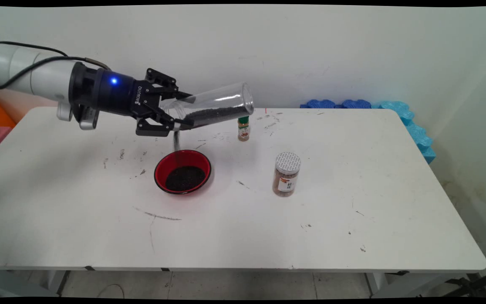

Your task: Pour the black seasoning powder in the red bowl

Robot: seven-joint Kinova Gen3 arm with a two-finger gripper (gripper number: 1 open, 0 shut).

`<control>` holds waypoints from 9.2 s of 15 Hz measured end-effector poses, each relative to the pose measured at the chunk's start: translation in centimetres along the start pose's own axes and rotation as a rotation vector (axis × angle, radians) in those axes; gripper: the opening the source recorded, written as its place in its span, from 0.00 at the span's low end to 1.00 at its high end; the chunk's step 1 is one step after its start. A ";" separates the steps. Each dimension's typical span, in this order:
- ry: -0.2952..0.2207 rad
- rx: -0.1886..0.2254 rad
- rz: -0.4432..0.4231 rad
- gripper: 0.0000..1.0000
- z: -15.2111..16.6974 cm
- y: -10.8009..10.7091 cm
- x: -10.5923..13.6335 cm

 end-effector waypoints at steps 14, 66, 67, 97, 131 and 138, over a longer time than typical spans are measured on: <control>-0.032 -0.013 -0.052 0.00 0.2 0.6 0.5; -0.265 -0.090 -0.127 0.00 0.9 1.0 3.9; -0.269 -0.090 -0.127 0.00 1.0 1.0 4.1; -0.409 -0.130 -0.165 0.00 1.9 1.6 5.4; -0.152 -0.037 0.501 0.00 -0.2 2.3 3.8; -0.091 0.028 0.732 0.00 0.1 3.0 2.4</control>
